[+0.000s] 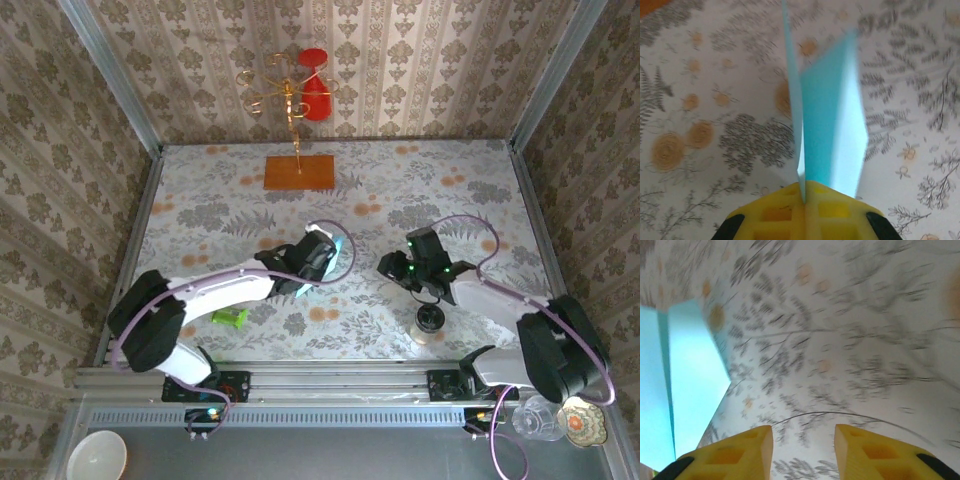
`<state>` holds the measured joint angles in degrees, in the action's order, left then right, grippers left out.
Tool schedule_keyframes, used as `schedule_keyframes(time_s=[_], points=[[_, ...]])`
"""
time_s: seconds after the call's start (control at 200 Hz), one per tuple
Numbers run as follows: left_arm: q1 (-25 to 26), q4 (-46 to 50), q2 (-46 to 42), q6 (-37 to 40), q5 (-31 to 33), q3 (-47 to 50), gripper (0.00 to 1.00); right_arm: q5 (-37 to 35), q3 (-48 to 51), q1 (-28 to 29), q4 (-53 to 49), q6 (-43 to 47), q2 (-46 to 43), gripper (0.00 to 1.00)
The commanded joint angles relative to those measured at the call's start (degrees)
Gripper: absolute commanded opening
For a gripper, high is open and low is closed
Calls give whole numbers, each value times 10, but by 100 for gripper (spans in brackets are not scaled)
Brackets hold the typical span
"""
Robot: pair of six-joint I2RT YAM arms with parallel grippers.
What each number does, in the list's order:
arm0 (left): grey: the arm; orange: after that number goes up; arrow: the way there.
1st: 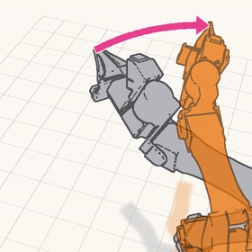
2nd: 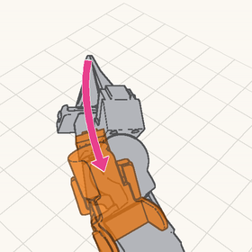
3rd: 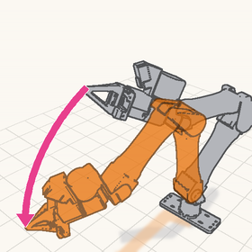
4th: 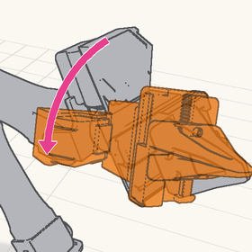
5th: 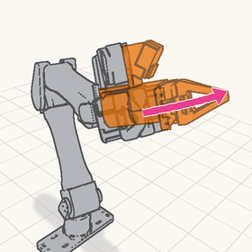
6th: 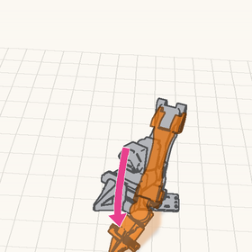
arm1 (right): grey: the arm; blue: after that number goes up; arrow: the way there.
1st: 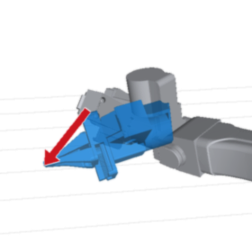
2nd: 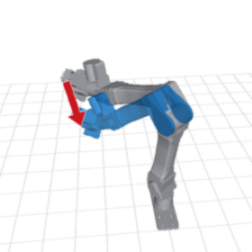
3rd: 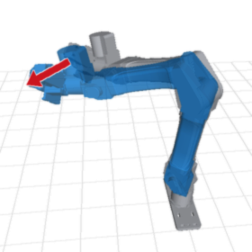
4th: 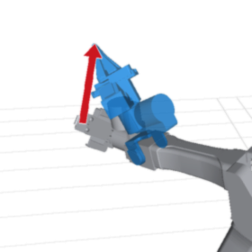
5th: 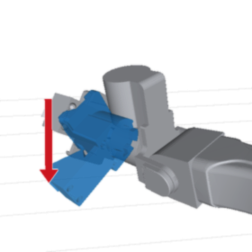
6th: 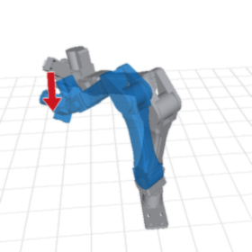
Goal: Fold a paper plane with a square sheet of paper (pick it up from the middle)
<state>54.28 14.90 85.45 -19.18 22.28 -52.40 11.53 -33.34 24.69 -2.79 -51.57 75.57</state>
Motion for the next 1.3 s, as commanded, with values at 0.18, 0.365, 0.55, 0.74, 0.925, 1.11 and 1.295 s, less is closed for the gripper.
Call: schedule_keyframes(time_s=[0.18, 0.365, 0.55, 0.74, 0.925, 1.11, 1.295], points=[[-44, -23, -86, -20, -53, 10, 5, 66, -121, 96, 74, 18, 152, 24], [-53, -36, -100, -10, -83, 13, 5, 87, -160, 111, 147, -10, 242, 19], [-53, -39, -78, 9, -120, 23, 5, 105, -192, 111, 187, -21, 298, 14], [-52, -36, -53, 17, -135, 17, 5, 108, -221, 108, 167, -9, 329, 12], [-53, -15, -51, 32, -85, 14, 4, 85, -201, 86, 137, 7, 302, 15], [-58, -21, -60, 54, -66, 25, 5, 75, -168, 54, 122, 22, 265, 16], [-43, -36, -41, 63, -78, 22, 5, 98, -183, 62, 135, 18, 288, 14]])
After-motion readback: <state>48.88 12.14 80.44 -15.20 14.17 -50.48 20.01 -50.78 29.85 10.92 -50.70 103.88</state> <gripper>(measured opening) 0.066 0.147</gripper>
